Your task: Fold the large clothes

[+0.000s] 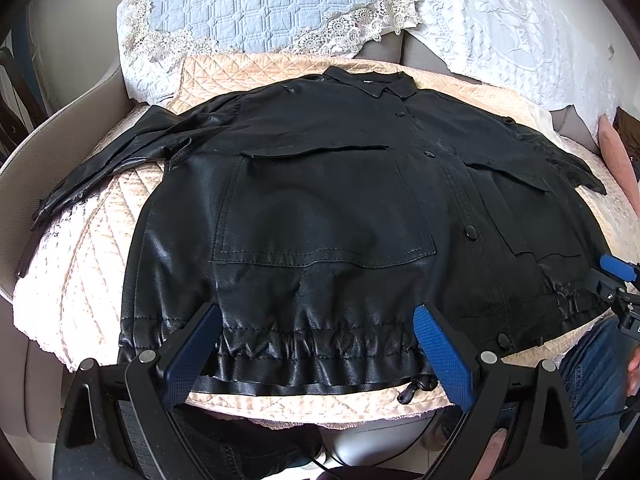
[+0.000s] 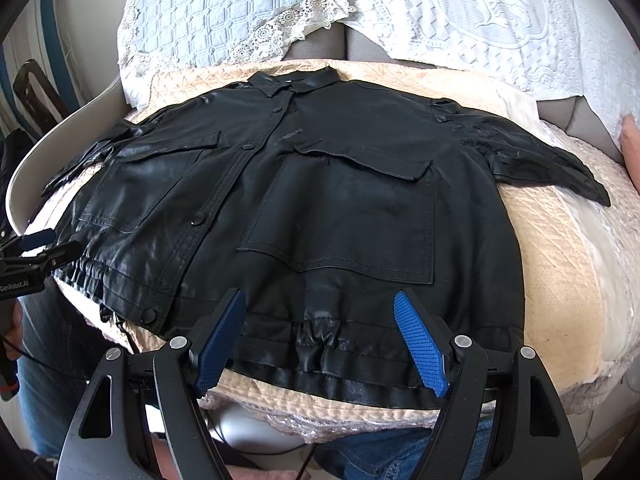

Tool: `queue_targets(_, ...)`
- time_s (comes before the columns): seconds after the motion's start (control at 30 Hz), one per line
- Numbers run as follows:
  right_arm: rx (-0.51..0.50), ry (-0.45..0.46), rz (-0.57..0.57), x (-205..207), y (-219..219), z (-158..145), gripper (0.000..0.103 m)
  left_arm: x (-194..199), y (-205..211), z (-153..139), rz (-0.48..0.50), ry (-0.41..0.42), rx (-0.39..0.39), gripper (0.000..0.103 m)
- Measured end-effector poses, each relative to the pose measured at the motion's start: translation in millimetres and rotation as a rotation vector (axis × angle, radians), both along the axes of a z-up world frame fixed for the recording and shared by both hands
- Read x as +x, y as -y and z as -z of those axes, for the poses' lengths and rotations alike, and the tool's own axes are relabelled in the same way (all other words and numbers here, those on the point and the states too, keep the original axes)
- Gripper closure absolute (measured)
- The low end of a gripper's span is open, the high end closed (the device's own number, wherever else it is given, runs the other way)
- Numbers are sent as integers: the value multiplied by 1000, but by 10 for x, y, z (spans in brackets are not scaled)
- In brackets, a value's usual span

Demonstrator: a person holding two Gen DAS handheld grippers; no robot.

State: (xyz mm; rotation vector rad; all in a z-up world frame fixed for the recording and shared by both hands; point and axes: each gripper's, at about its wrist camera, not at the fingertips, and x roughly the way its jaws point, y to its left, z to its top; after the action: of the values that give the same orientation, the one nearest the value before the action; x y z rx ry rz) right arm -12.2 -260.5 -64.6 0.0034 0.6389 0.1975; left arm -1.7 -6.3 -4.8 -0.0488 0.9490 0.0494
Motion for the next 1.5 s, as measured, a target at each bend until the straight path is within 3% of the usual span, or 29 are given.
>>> queue_targets(1.5,-6,13,-16,12,-56,-14,26,33,-1,74,-4,-21,9,5)
